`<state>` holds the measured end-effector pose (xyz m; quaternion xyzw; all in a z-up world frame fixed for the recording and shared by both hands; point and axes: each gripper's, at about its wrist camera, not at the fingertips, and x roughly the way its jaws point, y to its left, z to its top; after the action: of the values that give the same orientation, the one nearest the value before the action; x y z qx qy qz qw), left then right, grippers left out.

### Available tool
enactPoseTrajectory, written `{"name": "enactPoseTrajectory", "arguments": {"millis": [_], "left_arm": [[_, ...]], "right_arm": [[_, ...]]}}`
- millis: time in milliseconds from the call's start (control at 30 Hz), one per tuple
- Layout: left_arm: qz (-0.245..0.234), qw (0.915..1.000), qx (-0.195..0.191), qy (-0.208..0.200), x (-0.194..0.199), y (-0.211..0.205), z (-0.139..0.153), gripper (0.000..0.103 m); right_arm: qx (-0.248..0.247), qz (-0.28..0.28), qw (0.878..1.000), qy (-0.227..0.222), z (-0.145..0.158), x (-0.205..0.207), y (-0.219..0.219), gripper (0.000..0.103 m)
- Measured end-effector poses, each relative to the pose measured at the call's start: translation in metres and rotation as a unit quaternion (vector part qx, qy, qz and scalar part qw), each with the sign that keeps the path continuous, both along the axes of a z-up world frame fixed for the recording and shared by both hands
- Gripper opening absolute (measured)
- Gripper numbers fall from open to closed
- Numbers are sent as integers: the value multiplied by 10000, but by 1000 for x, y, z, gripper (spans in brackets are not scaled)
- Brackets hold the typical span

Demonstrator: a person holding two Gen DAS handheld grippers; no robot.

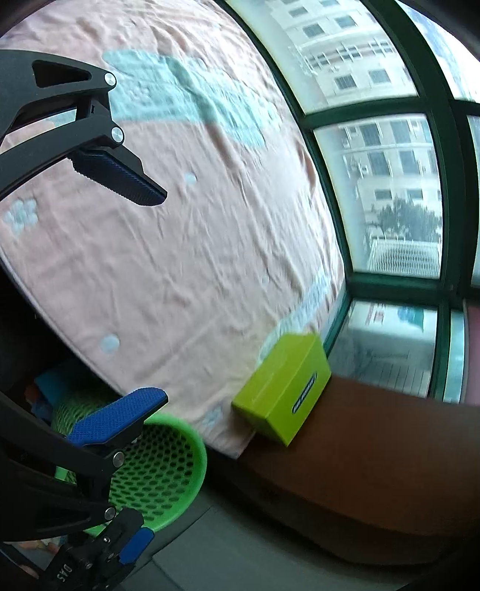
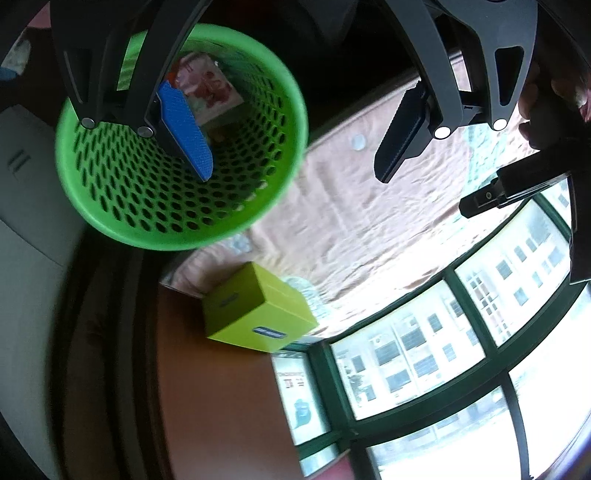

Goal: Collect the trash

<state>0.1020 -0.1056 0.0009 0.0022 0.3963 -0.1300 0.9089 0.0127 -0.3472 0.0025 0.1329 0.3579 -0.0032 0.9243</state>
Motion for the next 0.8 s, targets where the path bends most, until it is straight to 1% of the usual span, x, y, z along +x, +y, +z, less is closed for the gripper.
{"name": "enactPoseTrajectory", "arguments": {"millis": [133, 367, 533, 800], "left_arm": [[273, 9994, 185, -105, -2, 20, 2, 96], [592, 9964, 509, -324, -11, 45, 5, 96], [888, 9942, 481, -375, -15, 65, 8, 96], [1155, 9912, 485, -431, -24, 79, 8, 96]], "right_arm": [[-98, 190, 9998, -24, 2, 7, 19, 89], [-196, 377, 9991, -95, 4, 12, 41, 91], [-207, 463, 9986, -116, 3, 13, 53, 91], [-252, 571, 9980, -115, 2, 13, 66, 93]]}}
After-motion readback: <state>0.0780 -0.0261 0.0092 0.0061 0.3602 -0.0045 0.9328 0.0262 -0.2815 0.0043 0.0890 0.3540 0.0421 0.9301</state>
